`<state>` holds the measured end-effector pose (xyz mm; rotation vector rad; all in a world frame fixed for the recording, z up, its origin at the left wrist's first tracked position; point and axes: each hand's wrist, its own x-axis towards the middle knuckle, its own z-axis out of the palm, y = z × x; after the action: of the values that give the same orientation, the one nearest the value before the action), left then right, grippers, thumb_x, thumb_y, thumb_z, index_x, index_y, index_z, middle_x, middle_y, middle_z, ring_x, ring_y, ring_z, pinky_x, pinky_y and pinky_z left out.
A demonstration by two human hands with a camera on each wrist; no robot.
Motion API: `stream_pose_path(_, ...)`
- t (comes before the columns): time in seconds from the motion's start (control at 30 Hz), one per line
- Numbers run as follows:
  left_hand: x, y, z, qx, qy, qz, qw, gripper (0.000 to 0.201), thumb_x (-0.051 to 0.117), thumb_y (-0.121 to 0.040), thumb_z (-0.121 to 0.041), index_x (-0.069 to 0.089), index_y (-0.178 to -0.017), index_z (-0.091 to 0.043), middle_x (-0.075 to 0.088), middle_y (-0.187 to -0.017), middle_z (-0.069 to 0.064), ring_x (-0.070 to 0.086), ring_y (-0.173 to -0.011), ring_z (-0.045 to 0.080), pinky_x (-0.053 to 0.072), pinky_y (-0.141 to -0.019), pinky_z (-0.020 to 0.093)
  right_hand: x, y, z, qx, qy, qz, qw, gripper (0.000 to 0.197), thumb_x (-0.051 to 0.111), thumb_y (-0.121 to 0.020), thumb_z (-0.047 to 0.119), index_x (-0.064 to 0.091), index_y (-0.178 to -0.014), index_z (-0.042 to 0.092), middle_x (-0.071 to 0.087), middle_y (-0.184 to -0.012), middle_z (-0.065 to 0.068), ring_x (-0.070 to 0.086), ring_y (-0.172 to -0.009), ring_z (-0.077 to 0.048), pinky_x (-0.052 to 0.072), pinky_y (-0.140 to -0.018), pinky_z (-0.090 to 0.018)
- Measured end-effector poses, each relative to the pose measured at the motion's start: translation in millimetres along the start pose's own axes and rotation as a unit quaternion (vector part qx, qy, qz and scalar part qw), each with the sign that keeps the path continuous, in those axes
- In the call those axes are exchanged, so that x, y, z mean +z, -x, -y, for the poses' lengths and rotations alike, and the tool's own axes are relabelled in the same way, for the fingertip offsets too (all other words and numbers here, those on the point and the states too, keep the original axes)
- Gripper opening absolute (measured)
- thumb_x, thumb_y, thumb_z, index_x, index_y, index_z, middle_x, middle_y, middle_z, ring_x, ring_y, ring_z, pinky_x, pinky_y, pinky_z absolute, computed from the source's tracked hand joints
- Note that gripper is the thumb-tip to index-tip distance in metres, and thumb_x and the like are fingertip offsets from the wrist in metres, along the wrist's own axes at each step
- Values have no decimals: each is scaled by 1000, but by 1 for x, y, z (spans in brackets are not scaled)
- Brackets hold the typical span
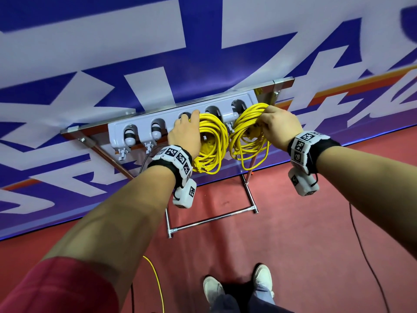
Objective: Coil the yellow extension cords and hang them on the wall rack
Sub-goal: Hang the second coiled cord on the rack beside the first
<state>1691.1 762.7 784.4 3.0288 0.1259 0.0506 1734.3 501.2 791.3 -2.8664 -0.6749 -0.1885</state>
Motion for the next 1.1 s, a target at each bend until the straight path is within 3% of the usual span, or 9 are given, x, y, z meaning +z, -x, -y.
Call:
stream_pose_path(0.23, 0, -2, 1, 3, -1, 0, 1000, 60, 56, -87, -5, 33, -141, -19, 49, -128, 14, 52, -112, 37, 49, -76, 46, -7, -5, 22, 29, -31, -29, 999, 21, 55, -88, 19, 67, -103, 11, 61, -101, -10, 61, -90, -38, 50, -65, -40)
stream_pose_path(0.33, 2, 0, 1, 2, -5, -7, 1000, 60, 56, -87, -5, 33, -140, -19, 49, -126, 13, 52, -111, 37, 50, -74, 45, -2, -13, 51, -20, -78, -25, 996, 33, 61, -89, 25, 62, -121, 16, 57, -116, -9, 62, -96, -36, 52, -66, -41)
stream_pose_path(0.43, 4, 2, 0, -1, -10, -17, 1000, 60, 55, -87, -6, 33, -141, -19, 49, -125, 12, 52, -111, 35, 50, -72, 45, 6, -26, 85, -52, -90, 23, 994, 56, 63, -89, 34, 46, -142, 25, 49, -130, -7, 61, -102, -33, 53, -69, -42)
stream_pose_path(0.53, 4, 5, 0, 4, -25, -22, 999, 60, 55, -88, -8, 32, -143, -16, 47, -127, 11, 52, -114, 34, 50, -74, 45, 12, -35, 105, -67, -59, 67, 994, 68, 64, -89, 37, 33, -149, 32, 47, -136, -7, 59, -108, -36, 53, -75, -43)
stream_pose_path(0.67, 3, 9, 2, 21, -36, -26, 999, 66, 63, -83, -10, 34, -142, -15, 49, -125, 12, 54, -111, 33, 52, -72, 44, 11, -48, 106, -72, -32, 90, 993, 62, 63, -90, 31, 36, -146, 28, 51, -134, -7, 57, -113, -36, 51, -81, -45)
stream_pose_path(0.83, 9, 9, 3, 28, -48, -57, 997, 61, 63, -83, -10, 39, -138, -18, 51, -119, 10, 56, -103, 32, 50, -62, 41, 15, -49, 99, -99, -21, 66, 993, 45, 58, -93, 33, 49, -135, 21, 53, -129, -7, 59, -108, -35, 49, -72, -43)
stream_pose_path(0.9, 14, 9, 4, 38, -66, -75, 994, 57, 58, -84, -10, 41, -137, -19, 54, -114, 9, 58, -96, 31, 49, -58, 39, 21, -49, 102, -86, -9, 65, 994, 40, 57, -93, 30, 50, -131, 18, 51, -126, -10, 59, -103, -38, 43, -66, -41)
stream_pose_path(1.0, 25, 13, 7, 64, -101, -91, 989, 57, 38, -87, -14, 37, -144, -21, 57, -106, 7, 58, -86, 28, 45, -58, 36, 30, -47, 108, -70, -17, 75, 995, 42, 55, -91, 16, 47, -132, 14, 46, -124, -16, 60, -90, -45, 34, -58, -40)
stream_pose_path(1.1, 30, 17, 5, 59, -119, -85, 988, 65, 33, -87, -17, 29, -151, -19, 56, -118, 7, 56, -89, 26, 43, -66, 37, 34, -46, 108, -69, -27, 83, 994, 47, 54, -89, 11, 43, -134, 13, 44, -123, -19, 60, -85, -47, 35, -56, -41)
